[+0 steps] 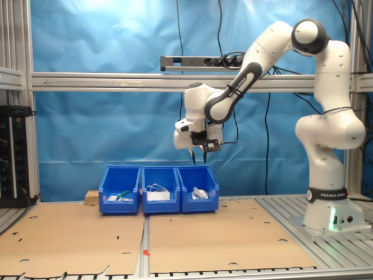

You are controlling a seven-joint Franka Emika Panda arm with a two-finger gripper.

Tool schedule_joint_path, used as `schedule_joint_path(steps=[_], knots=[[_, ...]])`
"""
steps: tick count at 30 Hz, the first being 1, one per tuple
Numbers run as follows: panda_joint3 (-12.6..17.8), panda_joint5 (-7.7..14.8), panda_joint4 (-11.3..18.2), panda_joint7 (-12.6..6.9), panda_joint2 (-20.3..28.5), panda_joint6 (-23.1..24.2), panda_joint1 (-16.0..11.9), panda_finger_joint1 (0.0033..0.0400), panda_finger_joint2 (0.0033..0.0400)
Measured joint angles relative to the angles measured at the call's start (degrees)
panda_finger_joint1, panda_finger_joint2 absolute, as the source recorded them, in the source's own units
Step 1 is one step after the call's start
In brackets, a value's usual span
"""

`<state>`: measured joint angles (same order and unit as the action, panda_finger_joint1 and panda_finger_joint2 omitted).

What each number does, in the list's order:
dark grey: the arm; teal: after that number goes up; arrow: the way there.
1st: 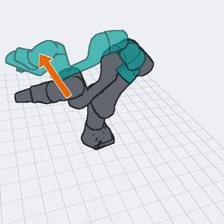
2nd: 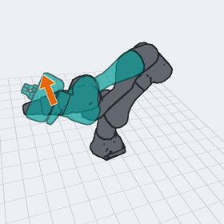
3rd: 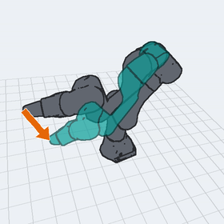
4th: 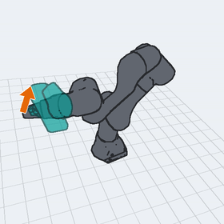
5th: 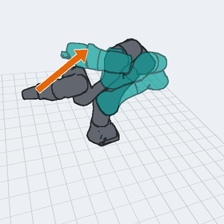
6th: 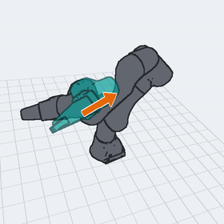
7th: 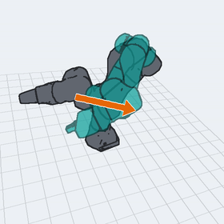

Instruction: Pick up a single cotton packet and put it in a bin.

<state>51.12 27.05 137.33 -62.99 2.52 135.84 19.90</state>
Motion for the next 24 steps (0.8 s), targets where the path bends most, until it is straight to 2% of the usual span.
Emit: schedule_joint_path(steps=[4,5,10,11,15,16,24], knots=[[0.0,0.0,0.0,-0.35,0.0,0.0,0.0,0.0171,0.0171],[0.0,0.0,0.0,-0.57,0.0,0.0,0.0,0.0262,0.0262],[0.0,0.0,0.0,-0.85,0.0,0.0,0.0,0.0262,0.0262],[0.0,0.0,0.0,-0.89,0.0,0.0,0.0,0.0347,0.0347],[0.0,0.0,0.0,-0.97,0.0,0.0,0.0,0.0347,0.0347],[0.0,0.0,0.0,-0.98,0.0,0.0,0.0,0.0390,0.0390],[0.0,0.0,0.0,-1.06,0.0,0.0,0.0,0.0398,0.0398]])
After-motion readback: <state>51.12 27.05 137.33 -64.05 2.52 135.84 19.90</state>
